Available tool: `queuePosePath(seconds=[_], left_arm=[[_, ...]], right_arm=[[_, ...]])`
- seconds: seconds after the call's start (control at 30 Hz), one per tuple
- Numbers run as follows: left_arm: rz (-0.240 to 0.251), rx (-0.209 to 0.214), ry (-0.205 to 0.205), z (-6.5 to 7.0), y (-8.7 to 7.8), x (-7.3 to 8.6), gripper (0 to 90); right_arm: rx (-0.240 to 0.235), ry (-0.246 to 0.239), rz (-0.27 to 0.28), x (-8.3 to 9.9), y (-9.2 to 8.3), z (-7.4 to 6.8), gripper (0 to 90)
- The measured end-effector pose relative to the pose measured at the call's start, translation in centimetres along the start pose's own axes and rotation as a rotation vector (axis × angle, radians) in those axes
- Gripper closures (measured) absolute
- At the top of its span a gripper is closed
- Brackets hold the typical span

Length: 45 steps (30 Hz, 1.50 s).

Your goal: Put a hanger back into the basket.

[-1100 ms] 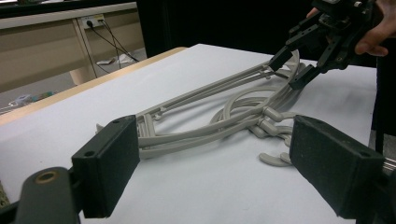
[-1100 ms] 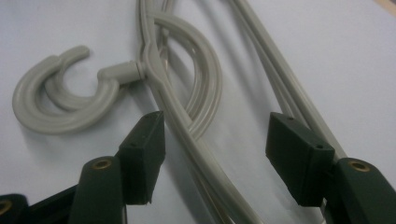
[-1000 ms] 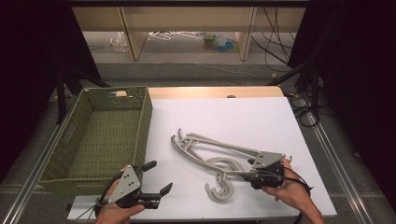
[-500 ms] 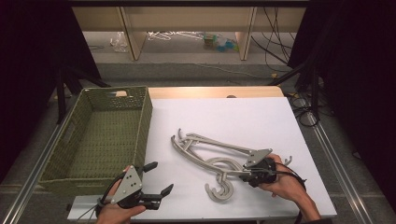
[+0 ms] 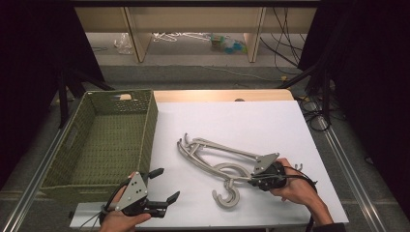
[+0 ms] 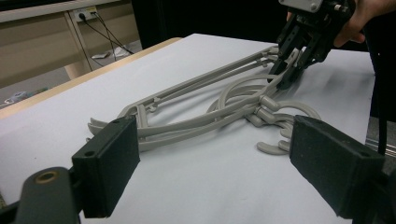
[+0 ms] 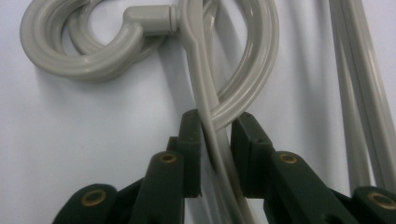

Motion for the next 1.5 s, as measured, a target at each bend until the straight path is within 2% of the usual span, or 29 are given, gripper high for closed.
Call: queuePosePath(seconds=[0.2, 0.3, 0.43, 0.47, 0.57, 0.6, 0.67, 0.73, 0.77, 0.87, 1.0, 1.07, 1.1, 1.13, 1.17, 1.27, 1.33, 1.37, 1.4, 1.47, 1.5], left_arm=[[0.011, 0.002, 0.004, 0.1, 0.2, 0.0, 15.9], [0.006, -0.001, 0.006, 0.4, 0.4, -0.2, 16.1], [-0.022, -0.017, 0.097, 1.2, 1.4, -0.4, 16.9], [-0.037, -0.009, 0.135, 1.4, 1.8, -0.5, 17.0], [-0.081, 0.016, 0.187, 2.0, 3.8, -0.5, 19.0], [-0.091, 0.012, 0.205, 2.1, 4.4, -0.4, 19.6], [-0.102, 0.008, 0.265, 2.2, 5.9, -0.4, 21.2], [-0.107, 0.012, 0.284, 2.2, 7.3, -0.3, 23.2], [-0.105, 0.003, 0.287, 2.1, 8.0, -0.4, 24.6], [-0.107, -0.023, 0.331, 2.2, 9.7, -0.6, 29.3], [-0.098, 0.017, 0.411, 3.1, 10.8, -1.0, 32.6], [-0.091, 0.057, 0.466, 3.7, 11.0, -1.2, 36.2], [-0.095, 0.063, 0.504, 3.9, 11.1, -1.3, 36.6], [-0.095, 0.063, 0.504, 3.9, 11.1, -1.3, 37.6], [-0.077, 0.071, 0.531, 4.4, 11.6, -1.5, 40.9], [-0.071, 0.072, 0.636, 4.6, 12.3, -1.9, 48.0], [-0.056, 0.082, 0.673, 4.8, 12.8, -2.0, 52.2], [-0.056, 0.082, 0.673, 4.8, 12.8, -2.0, 55.8], [-0.045, 0.101, 0.736, 4.9, 13.1, -2.2, 59.7], [-0.045, 0.107, 0.748, 5.0, 13.4, -2.2, 66.7], [-0.005, 0.103, 0.727, 5.2, 13.7, -2.1, 67.4]], right_arm=[[0.022, -0.038, 0.001, -0.5, -0.9, -0.1, 75.0], [0.016, -0.064, 0.015, -0.8, -1.3, -0.4, 76.0], [0.015, -0.072, 0.037, -1.2, -1.9, -0.7, 77.7], [0.013, -0.084, 0.042, -1.3, -2.1, -0.8, 78.3], [0.006, -0.109, 0.048, -1.6, -2.6, -1.2, 80.0], [0.008, -0.113, 0.053, -1.7, -2.7, -1.3, 80.4], [-0.001, -0.126, 0.058, -1.9, -2.8, -1.5, 81.0], [-0.012, -0.141, 0.055, -2.0, -2.8, -1.7, 81.3], [-0.016, -0.147, 0.055, -2.0, -2.8, -1.8, 81.3], [-0.035, -0.159, 0.060, -2.0, -3.1, -2.2, 81.4], [-0.030, -0.173, 0.065, -2.0, -3.3, -2.4, 81.4], [-0.038, -0.184, 0.066, -2.1, -3.4, -2.5, 81.4], [-0.041, -0.189, 0.066, -2.1, -3.4, -2.6, 81.4], [-0.044, -0.190, 0.065, -2.1, -3.4, -2.6, 81.4], [-0.043, -0.194, 0.064, -2.1, -3.5, -2.7, 81.4], [-0.043, -0.196, 0.062, -2.2, -3.5, -2.7, 81.4], [-0.041, -0.194, 0.066, -2.2, -3.6, -2.7, 81.4], [-0.038, -0.195, 0.067, -2.2, -3.6, -2.7, 81.4], [-0.032, -0.190, 0.068, -2.1, -3.7, -2.6, 81.4], [-0.027, -0.187, 0.070, -2.0, -3.7, -2.5, 80.9], [-0.023, -0.184, 0.073, -2.0, -3.7, -2.4, 80.6]])
Point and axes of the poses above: each handheld gripper's, and its own axes: y roughly forward along the jaws, x roughly out of its underside, z roughly to its right, the point moved 2 cm from there along y, roughly forward along the jaws, and after that the axes turned 13 degrees about -x, right-handed, at the moved point
